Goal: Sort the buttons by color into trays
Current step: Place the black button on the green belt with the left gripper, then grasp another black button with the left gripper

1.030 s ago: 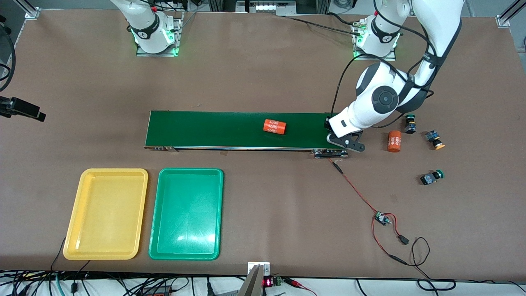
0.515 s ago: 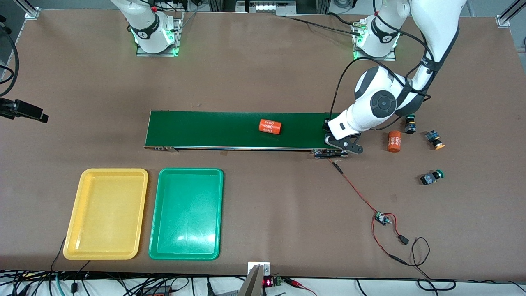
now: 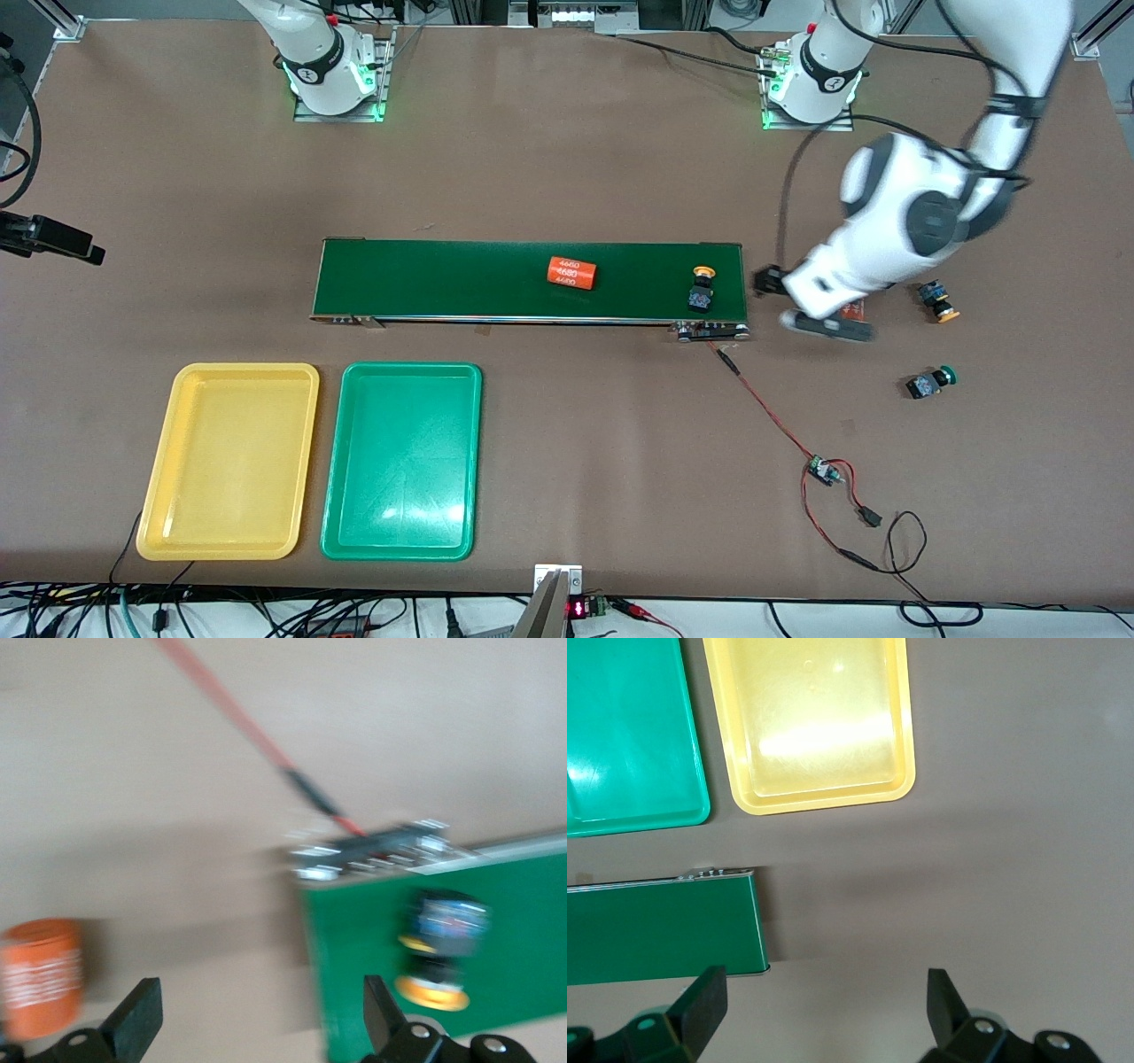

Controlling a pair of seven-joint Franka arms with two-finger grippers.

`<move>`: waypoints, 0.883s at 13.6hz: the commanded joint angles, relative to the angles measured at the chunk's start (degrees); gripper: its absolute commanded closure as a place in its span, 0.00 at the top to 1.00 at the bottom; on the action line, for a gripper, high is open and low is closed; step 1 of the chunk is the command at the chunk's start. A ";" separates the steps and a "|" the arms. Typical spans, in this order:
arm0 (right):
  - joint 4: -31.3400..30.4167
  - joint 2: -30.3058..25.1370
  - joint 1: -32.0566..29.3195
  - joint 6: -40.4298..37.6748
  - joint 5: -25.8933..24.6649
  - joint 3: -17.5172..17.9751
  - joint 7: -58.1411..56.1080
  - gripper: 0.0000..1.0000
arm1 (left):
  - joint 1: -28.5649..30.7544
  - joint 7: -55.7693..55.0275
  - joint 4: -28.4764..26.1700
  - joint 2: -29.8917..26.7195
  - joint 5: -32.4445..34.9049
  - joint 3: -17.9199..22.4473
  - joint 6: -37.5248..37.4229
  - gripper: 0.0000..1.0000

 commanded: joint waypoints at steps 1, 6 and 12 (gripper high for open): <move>0.65 0.10 -0.06 -0.71 -0.48 0.25 -0.21 1.00 | 7.42 4.09 3.40 4.02 7.34 -0.45 -0.67 1.00; 0.65 0.19 -0.33 -0.71 -0.48 0.25 -0.30 1.00 | 15.15 5.69 0.89 5.97 12.48 -0.36 -1.03 1.00; 0.65 0.10 0.38 -1.15 -0.66 0.33 0.22 1.00 | 21.75 13.86 -5.89 3.34 12.66 -0.54 -0.50 1.00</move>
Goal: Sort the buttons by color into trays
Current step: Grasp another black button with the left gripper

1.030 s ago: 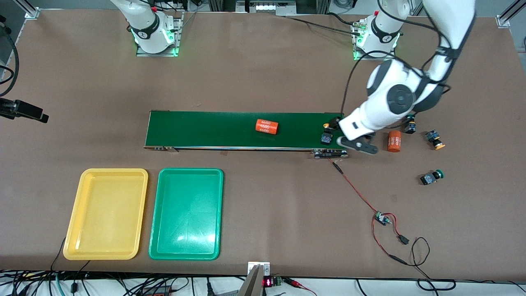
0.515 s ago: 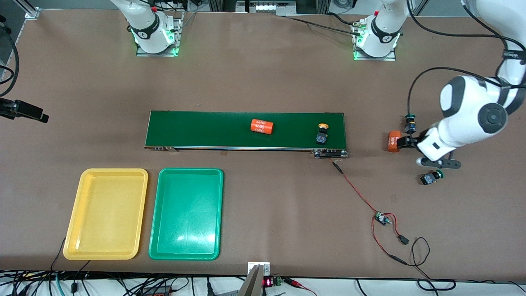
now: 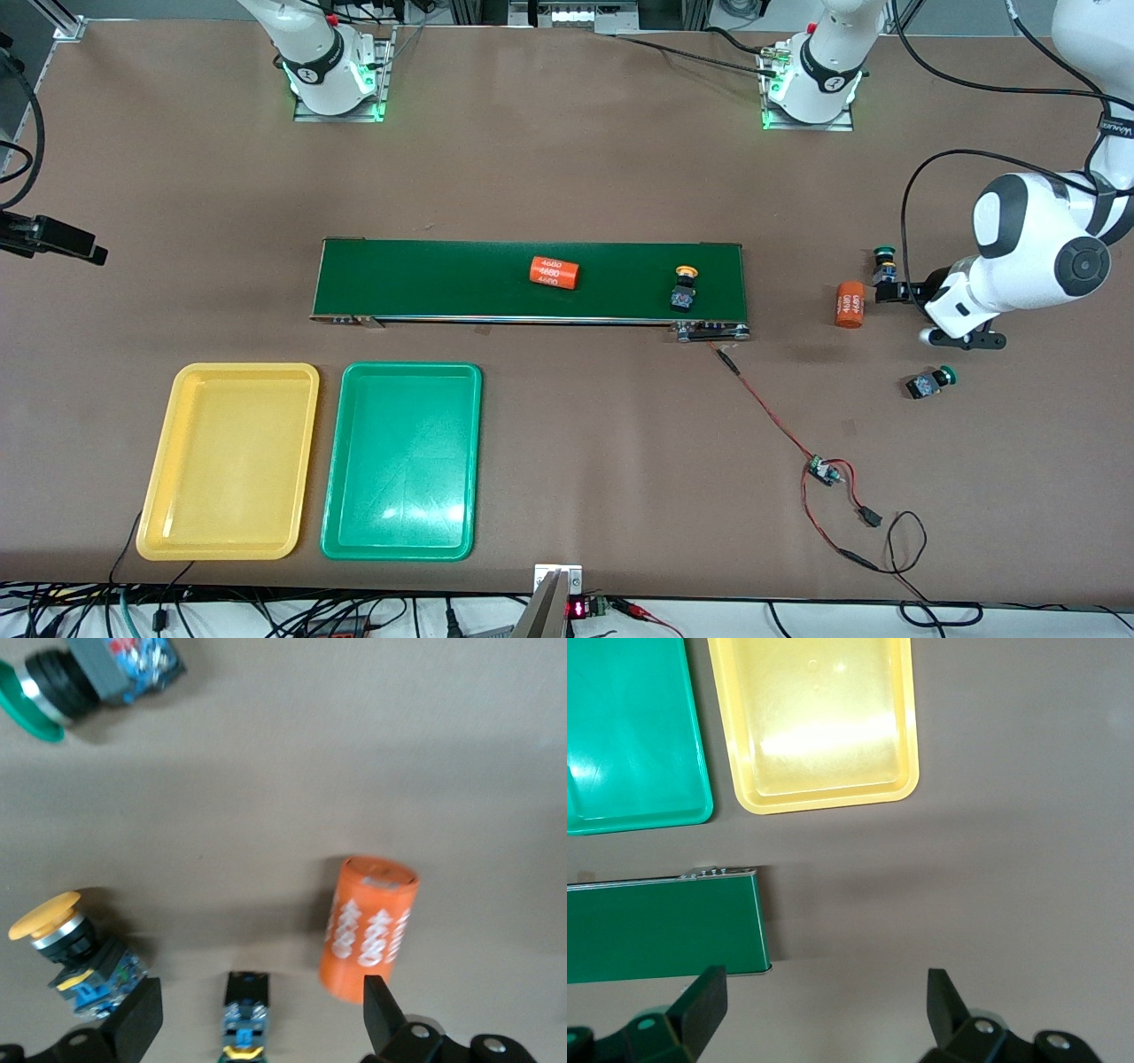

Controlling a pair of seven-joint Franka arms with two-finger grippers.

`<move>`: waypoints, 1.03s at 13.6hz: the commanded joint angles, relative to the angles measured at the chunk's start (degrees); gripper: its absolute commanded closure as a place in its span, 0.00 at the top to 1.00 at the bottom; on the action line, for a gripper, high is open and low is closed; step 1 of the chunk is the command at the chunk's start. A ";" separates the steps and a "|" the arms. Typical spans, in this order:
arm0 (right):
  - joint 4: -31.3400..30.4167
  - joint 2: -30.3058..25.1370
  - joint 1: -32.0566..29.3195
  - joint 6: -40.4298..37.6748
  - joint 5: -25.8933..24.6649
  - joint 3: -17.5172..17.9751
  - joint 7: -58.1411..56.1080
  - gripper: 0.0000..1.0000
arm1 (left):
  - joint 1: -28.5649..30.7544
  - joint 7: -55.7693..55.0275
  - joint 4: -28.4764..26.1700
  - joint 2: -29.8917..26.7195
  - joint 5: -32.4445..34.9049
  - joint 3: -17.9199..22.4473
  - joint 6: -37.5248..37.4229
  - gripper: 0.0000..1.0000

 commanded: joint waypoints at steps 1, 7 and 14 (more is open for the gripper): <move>0.64 -0.10 0.13 -1.07 -0.80 0.11 0.30 1.00 | 3.26 3.27 -3.60 -3.45 1.16 -1.08 0.02 1.00; 0.82 -0.71 -1.01 -1.60 -0.81 -0.42 0.04 1.00 | 4.49 3.27 -10.02 -3.37 1.25 -1.25 4.76 1.00; 0.91 -0.63 -1.18 -0.81 -0.72 -0.68 0.30 1.00 | 5.73 7.49 -12.75 -2.14 1.51 -1.17 8.81 0.97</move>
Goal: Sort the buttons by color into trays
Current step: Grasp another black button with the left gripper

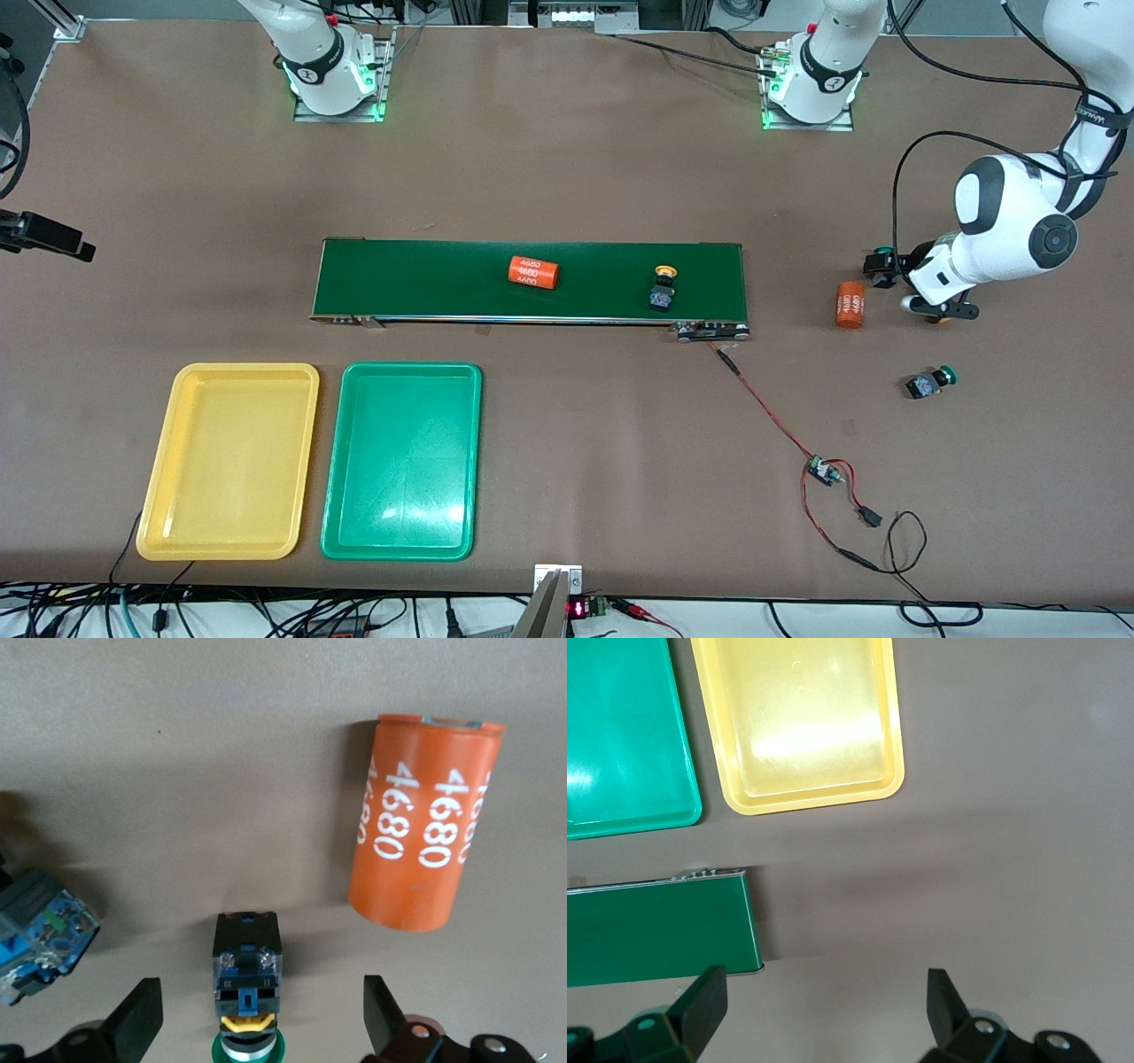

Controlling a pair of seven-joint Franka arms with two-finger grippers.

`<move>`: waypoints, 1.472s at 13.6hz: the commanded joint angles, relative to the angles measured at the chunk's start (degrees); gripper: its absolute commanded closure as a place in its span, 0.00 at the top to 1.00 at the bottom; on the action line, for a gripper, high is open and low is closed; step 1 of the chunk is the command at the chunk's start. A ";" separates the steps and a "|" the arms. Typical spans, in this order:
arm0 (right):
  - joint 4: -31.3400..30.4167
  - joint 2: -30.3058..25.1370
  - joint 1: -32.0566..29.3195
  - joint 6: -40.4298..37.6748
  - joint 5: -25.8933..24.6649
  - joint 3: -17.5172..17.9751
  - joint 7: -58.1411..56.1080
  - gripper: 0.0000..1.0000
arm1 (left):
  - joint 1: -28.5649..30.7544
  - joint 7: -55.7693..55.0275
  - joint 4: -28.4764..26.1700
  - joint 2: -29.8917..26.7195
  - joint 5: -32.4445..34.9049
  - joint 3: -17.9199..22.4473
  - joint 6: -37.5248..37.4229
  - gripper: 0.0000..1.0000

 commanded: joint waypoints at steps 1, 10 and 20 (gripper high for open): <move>0.42 -0.51 -0.49 -0.22 -0.44 0.10 0.26 1.00 | 1.37 1.76 -1.00 -0.25 1.49 -0.71 0.92 0.92; 0.42 -0.42 -0.49 -0.21 -0.44 0.19 0.35 1.00 | 1.46 4.29 -1.00 0.64 1.75 -0.54 1.71 0.12; 0.42 -0.42 -0.05 -0.21 -0.44 -0.34 0.26 1.00 | -4.15 5.65 4.01 -6.74 1.40 -2.03 -0.92 0.00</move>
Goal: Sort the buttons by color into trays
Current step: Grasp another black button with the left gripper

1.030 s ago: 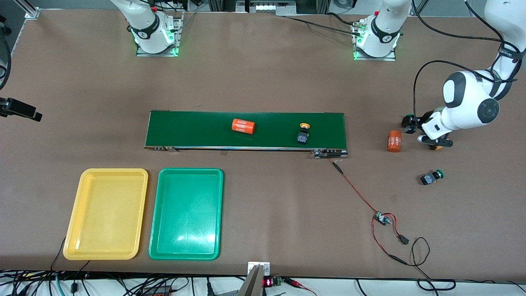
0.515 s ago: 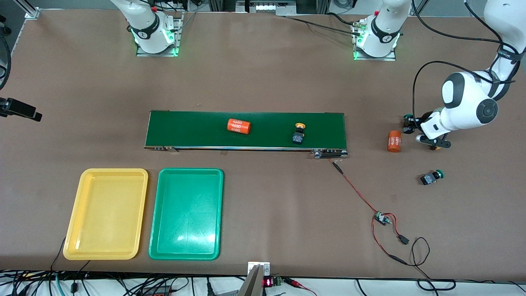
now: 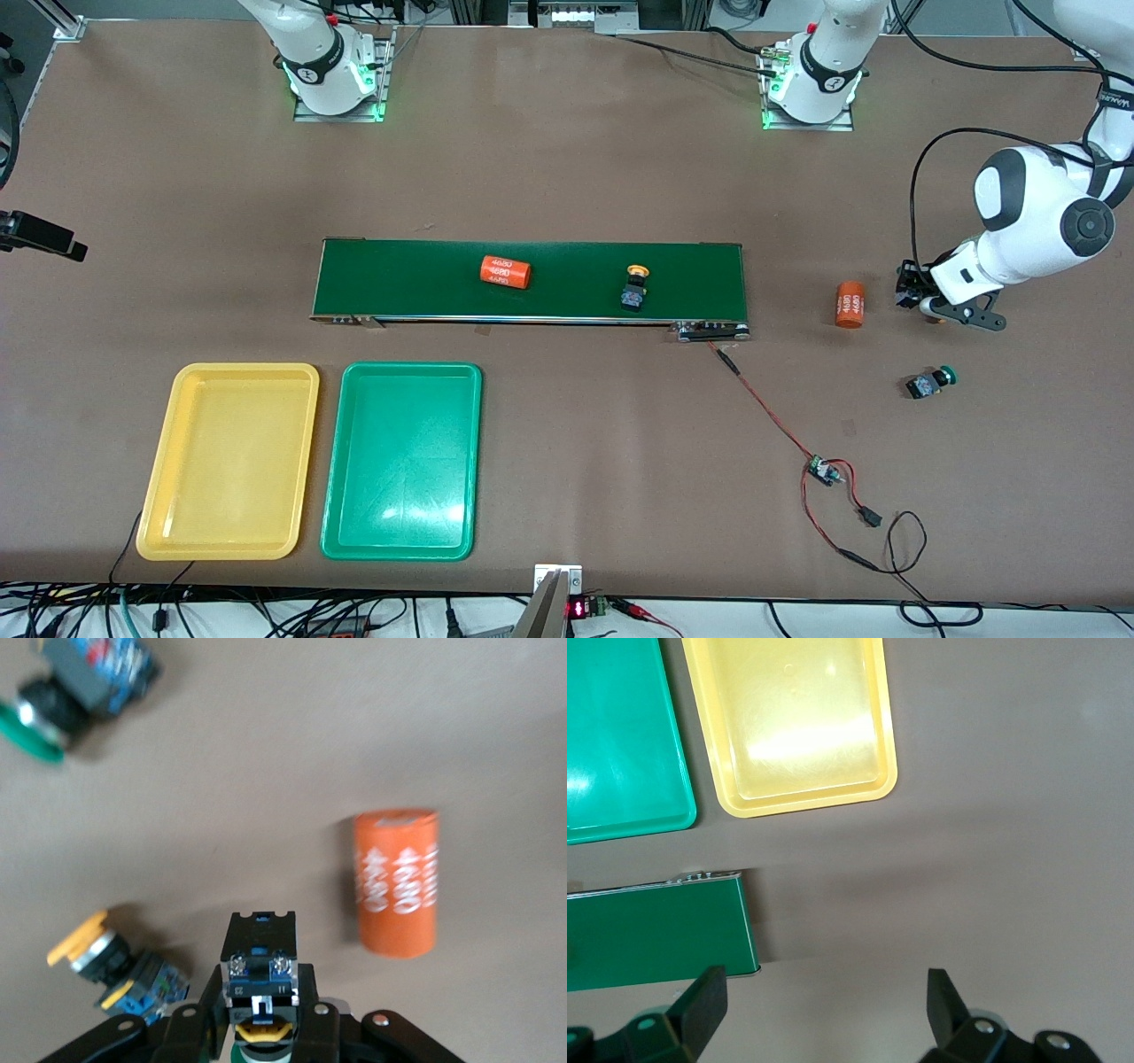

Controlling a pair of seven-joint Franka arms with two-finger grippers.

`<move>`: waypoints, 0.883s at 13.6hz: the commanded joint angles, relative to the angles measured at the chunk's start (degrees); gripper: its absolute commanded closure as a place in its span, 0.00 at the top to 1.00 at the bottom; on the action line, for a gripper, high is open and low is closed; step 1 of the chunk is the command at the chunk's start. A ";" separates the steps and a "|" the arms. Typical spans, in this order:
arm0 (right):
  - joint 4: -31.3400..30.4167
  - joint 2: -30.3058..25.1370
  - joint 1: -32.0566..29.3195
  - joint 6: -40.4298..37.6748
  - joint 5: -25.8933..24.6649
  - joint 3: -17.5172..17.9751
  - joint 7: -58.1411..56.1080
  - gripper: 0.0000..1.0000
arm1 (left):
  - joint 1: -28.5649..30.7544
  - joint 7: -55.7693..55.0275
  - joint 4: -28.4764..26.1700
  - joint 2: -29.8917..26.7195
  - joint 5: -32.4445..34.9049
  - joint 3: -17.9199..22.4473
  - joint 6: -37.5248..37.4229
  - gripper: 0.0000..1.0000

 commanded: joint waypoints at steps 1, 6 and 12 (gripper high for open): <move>0.26 -0.51 0.00 -0.26 -0.44 0.25 0.24 1.00 | -4.70 -4.07 0.47 -3.05 1.25 -0.28 -3.31 0.00; 0.26 -0.42 0.00 -0.26 -0.44 0.25 0.24 1.00 | -16.22 -15.77 6.08 -5.34 0.55 -0.37 -14.89 0.00; 0.26 -0.51 0.00 -0.26 -0.44 0.34 0.24 1.00 | -25.89 -20.68 10.14 -3.15 -10.09 -0.28 -16.15 0.00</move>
